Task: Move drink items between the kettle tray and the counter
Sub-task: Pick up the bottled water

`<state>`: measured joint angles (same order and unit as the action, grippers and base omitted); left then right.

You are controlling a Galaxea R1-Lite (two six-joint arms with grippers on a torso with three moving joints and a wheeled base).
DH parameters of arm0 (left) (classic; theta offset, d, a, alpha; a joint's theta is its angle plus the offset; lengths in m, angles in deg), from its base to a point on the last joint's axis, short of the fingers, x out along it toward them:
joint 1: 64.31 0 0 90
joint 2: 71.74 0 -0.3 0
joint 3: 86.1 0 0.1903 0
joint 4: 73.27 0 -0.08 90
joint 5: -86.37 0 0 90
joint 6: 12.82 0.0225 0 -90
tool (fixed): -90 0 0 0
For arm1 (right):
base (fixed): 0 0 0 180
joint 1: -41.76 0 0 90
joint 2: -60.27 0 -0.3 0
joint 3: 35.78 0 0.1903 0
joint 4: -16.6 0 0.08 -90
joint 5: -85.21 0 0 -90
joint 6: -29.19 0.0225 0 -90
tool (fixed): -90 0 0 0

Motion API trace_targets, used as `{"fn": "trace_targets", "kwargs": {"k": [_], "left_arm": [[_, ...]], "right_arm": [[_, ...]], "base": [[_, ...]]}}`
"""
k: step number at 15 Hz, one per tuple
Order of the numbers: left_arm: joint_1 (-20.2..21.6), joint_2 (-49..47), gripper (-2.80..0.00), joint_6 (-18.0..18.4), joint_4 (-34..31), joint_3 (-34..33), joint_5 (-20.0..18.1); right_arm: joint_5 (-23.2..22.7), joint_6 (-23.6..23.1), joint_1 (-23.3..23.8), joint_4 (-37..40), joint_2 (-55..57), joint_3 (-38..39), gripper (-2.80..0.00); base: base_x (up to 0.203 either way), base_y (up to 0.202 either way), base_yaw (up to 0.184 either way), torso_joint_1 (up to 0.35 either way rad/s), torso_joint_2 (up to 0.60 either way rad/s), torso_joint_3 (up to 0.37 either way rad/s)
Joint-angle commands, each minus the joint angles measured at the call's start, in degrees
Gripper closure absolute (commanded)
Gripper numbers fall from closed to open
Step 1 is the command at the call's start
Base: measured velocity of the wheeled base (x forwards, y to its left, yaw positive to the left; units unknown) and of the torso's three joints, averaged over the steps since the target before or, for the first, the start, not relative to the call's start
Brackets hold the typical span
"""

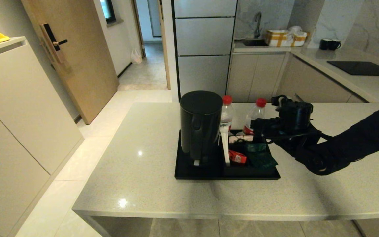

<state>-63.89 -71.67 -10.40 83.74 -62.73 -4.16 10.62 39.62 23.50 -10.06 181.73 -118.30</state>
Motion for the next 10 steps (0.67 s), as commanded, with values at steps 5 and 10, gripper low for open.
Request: {"fn": "trace_targets", "kwargs": {"k": [5,10], "left_arm": [[0.02,-0.07,0.00,0.04,0.07,0.00,0.00],[0.02,-0.07,0.00,0.04,0.07,0.00,0.00]], "right_arm": [[0.21,-2.31,-0.89,1.54,9.65,-9.38,-2.80],[0.76,-2.95,-0.73,1.69,12.05,-10.54,-2.76]], "base": [[0.000,0.000,0.000,0.000,0.00,0.000],[0.000,0.000,0.000,0.000,0.00,0.000]]}}
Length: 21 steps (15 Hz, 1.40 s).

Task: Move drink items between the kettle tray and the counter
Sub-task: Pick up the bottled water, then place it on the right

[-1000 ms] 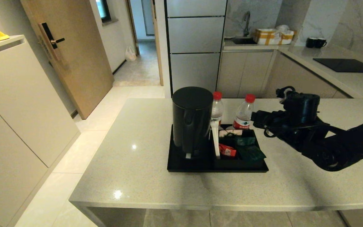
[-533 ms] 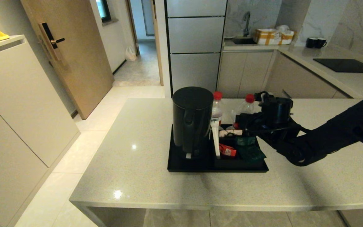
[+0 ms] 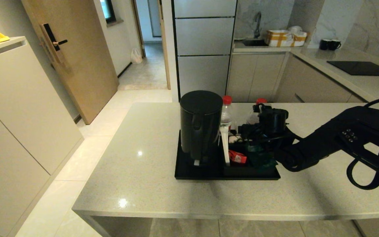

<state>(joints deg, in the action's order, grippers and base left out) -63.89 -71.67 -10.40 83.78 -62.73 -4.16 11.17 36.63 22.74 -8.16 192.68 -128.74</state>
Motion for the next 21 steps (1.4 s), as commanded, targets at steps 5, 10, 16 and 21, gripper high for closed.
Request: {"fn": "trace_targets", "kwargs": {"k": [5,10,16,21], "left_arm": [[-0.01,-0.07,0.00,0.03,-0.02,0.00,0.00],[0.02,-0.07,0.00,0.03,-0.06,0.00,0.00],[0.02,-0.07,0.00,0.03,0.03,0.00,0.00],[0.02,-0.07,0.00,0.03,0.02,0.00,0.00]], "right_arm": [[0.46,0.03,0.11,-0.21,0.15,-0.28,0.00],[0.44,0.20,0.51,0.20,-4.62,0.63,0.00],[0.64,0.56,3.38,0.64,-10.90,0.86,0.00],[4.13,-0.08,8.76,1.53,-5.64,-4.70,0.00]], "base": [[0.000,0.000,0.000,0.000,0.00,0.000],[0.000,0.000,0.000,0.000,0.00,0.000],[0.000,0.000,0.000,0.000,0.00,0.000],[0.000,0.000,0.000,0.000,0.00,0.000]]}}
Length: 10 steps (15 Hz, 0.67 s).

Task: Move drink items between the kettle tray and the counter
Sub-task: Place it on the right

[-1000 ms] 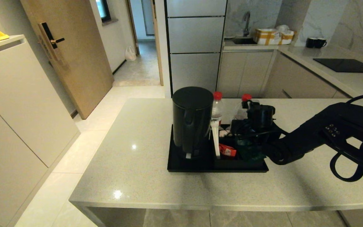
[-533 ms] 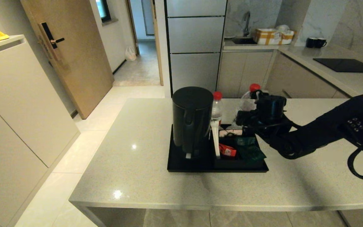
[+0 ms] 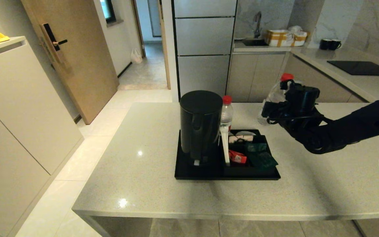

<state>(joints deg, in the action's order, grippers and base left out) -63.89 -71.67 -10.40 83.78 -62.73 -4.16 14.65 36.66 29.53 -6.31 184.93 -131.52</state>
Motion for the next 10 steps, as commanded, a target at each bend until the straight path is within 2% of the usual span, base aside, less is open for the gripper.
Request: {"fn": "trace_targets", "kwargs": {"k": [1,3,5,7,10], "left_arm": [[0.02,-0.07,0.00,0.04,-0.02,0.00,0.00],[0.02,-0.07,0.00,0.04,0.02,0.00,0.00],[0.02,-0.07,0.00,0.04,0.02,0.00,0.00],[0.02,-0.07,0.00,0.04,-0.06,0.00,0.00],[0.02,-0.07,0.00,0.04,0.01,0.00,0.00]], "right_arm": [[0.71,-0.12,4.14,1.65,1.99,-2.82,0.00],[1.34,-0.02,8.64,6.47,1.39,-4.91,0.00],[4.02,0.04,11.47,10.72,0.81,-6.18,0.00],[13.08,0.24,16.12,17.35,1.83,-11.12,0.00],[21.23,0.25,21.62,25.81,3.40,-18.25,0.00]], "base": [[0.000,0.000,0.000,0.000,0.00,0.000],[0.000,0.000,0.000,0.000,0.00,0.000],[0.000,0.000,0.000,0.000,0.00,0.000],[0.000,0.000,0.000,0.000,0.00,0.000],[0.000,0.000,0.000,0.000,0.00,0.000]]}}
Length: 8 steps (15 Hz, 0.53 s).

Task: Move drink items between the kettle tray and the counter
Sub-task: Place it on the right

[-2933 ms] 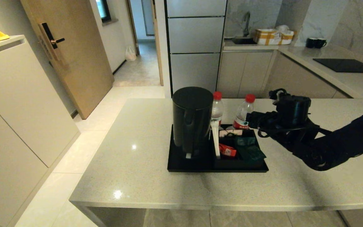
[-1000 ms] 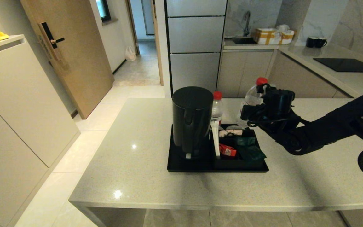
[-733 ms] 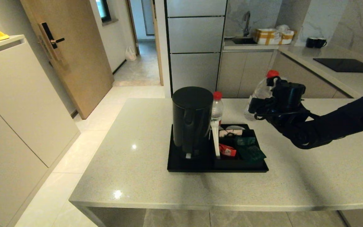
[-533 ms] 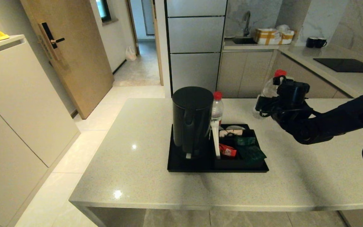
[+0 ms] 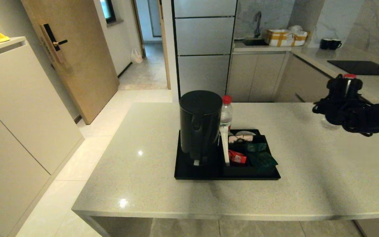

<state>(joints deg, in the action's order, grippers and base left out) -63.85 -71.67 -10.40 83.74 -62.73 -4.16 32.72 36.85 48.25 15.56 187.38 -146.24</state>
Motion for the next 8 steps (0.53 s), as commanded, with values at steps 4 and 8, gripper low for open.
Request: {"fn": "trace_targets", "kwargs": {"k": [4,8], "left_arm": [[-0.02,-0.07,0.00,0.03,0.06,0.00,0.00],[-0.02,-0.07,0.00,0.03,0.02,0.00,0.00]], "right_arm": [[7.80,0.14,10.17,12.89,4.82,-13.01,0.00],[8.14,0.03,13.33,19.12,10.39,-17.69,0.00]], "base": [[0.000,0.000,0.000,0.000,0.00,0.000],[0.000,0.000,0.000,0.000,0.00,0.000]]}}
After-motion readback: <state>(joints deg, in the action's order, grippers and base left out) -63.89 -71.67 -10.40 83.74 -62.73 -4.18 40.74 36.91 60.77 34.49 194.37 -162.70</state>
